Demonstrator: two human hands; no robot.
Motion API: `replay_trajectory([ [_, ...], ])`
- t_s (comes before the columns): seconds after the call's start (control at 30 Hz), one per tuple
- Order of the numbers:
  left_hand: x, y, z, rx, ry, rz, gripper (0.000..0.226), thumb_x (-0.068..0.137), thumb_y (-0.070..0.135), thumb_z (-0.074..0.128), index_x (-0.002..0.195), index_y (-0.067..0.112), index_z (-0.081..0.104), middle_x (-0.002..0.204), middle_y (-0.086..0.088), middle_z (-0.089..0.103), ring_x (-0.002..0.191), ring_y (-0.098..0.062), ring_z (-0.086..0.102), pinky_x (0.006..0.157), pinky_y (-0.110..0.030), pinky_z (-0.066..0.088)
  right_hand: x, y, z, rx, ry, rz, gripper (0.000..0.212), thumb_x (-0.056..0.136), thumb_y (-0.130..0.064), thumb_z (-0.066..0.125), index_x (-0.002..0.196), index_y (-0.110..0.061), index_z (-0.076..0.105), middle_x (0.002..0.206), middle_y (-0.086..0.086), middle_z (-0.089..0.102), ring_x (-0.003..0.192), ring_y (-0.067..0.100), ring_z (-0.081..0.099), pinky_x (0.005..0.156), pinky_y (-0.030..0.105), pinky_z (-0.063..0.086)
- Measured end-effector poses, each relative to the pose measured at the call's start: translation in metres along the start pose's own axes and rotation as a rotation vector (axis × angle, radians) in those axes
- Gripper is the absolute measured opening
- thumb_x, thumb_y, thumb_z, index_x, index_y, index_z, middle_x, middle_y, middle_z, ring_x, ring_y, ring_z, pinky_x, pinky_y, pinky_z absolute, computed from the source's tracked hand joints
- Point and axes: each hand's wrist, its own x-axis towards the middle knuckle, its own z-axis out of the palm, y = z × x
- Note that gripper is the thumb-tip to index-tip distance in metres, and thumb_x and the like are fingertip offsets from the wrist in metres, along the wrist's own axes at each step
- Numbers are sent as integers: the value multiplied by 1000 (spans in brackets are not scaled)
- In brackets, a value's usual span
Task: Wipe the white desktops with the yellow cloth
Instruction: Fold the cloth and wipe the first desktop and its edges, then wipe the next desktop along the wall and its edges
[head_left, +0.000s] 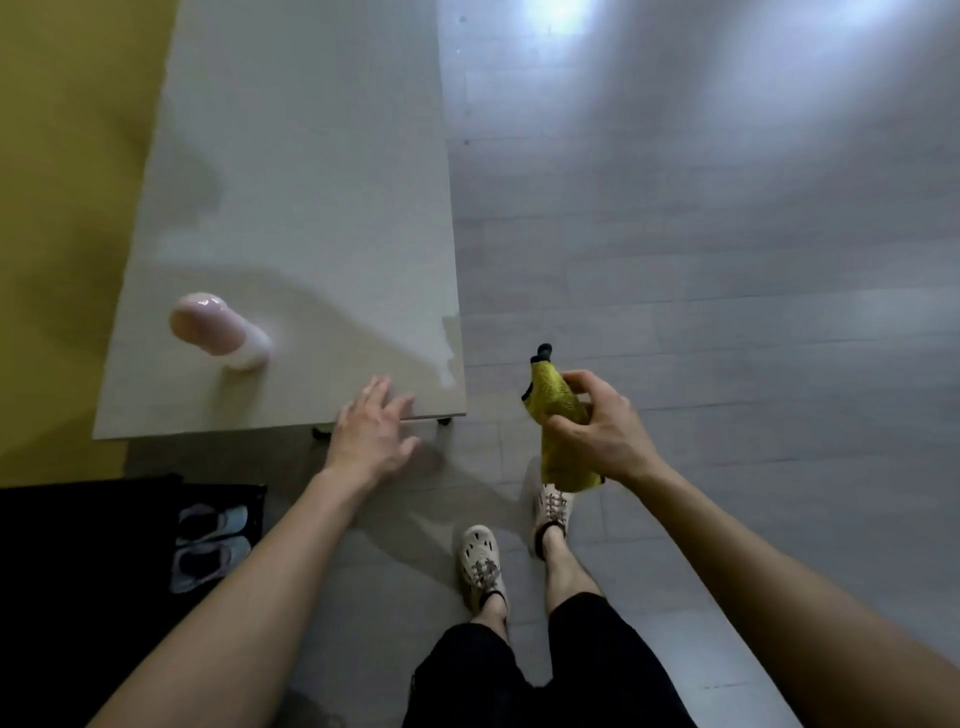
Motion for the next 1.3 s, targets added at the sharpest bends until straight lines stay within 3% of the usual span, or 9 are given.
replay_trajectory([
  [0.13, -60, 5, 12, -245, -29, 54, 53, 97, 44, 76, 147, 32, 62, 166, 1, 47, 160, -19, 33, 131, -36, 26, -6, -39, -23, -83, -25, -154, 44, 93, -21, 81, 135, -25, 69, 123, -5, 70, 113, 18, 66, 97, 40, 56],
  [0.3, -86, 26, -35, -557, 68, 100, 36, 93, 47, 82, 124, 31, 74, 131, 12, 71, 121, -6, 63, 107, -31, 51, -3, -91, -23, -163, -46, -336, 44, 89, -27, 89, 130, -23, 75, 124, -7, 59, 110, 14, 59, 94, 30, 50],
  [0.5, -81, 40, -79, -774, 185, 83, 69, 77, 56, 93, 134, 34, 62, 125, 13, 72, 117, -7, 66, 99, -30, 55, 18, -155, 1, -218, -95, -447, 53, 78, -53, 94, 119, -24, 79, 103, -14, 67, 89, 4, 68, 77, 29, 61],
  [0.67, -70, 24, -87, -833, 359, -142, 38, 89, 42, 82, 121, 34, 65, 106, 5, 76, 98, -18, 72, 82, -34, 58, 59, -200, 30, -468, -279, -706, 57, 91, -60, 81, 133, -22, 72, 116, -6, 69, 98, 14, 69, 86, 38, 62],
  [0.8, -83, -14, -78, -785, 363, -391, 53, 77, 64, 67, 115, 26, 66, 94, 3, 73, 87, -21, 70, 78, -39, 60, 110, -226, 42, -1030, -425, -987, 46, 106, -50, 61, 140, -18, 65, 132, 2, 67, 116, 23, 66, 105, 42, 53],
  [0.93, -111, -40, -62, -772, 380, -660, 64, 71, 70, 66, 117, 25, 68, 99, 1, 77, 96, -25, 74, 82, -40, 60, 154, -243, 61, -1135, -506, -1107, 40, 110, -44, 55, 137, -16, 65, 128, 4, 67, 111, 23, 68, 101, 42, 56],
  [1.07, -135, -44, -54, -834, 492, -917, 58, 88, 36, 84, 139, 18, 65, 113, -4, 75, 111, -30, 72, 83, -33, 53, 178, -278, 101, -1072, -532, -1267, 38, 109, -41, 57, 136, -15, 64, 128, 6, 66, 109, 26, 68, 94, 42, 59],
  [1.2, -145, -48, -36, -915, 533, -1085, 44, 89, 24, 82, 127, 12, 62, 112, -13, 73, 111, -37, 70, 80, -33, 43, 175, -323, 159, -959, -525, -1360, 71, 97, -49, 75, 153, -15, 48, 144, 11, 54, 112, 33, 65, 85, 46, 59],
  [1.3, -134, -58, -33, -971, 572, -1172, 38, 90, 17, 78, 123, 11, 60, 105, -12, 68, 107, -40, 68, 79, -35, 42, 178, -347, 203, -1077, -551, -1392, 94, 89, -57, 82, 160, -21, 32, 156, 16, 38, 121, 37, 61, 93, 49, 59],
])
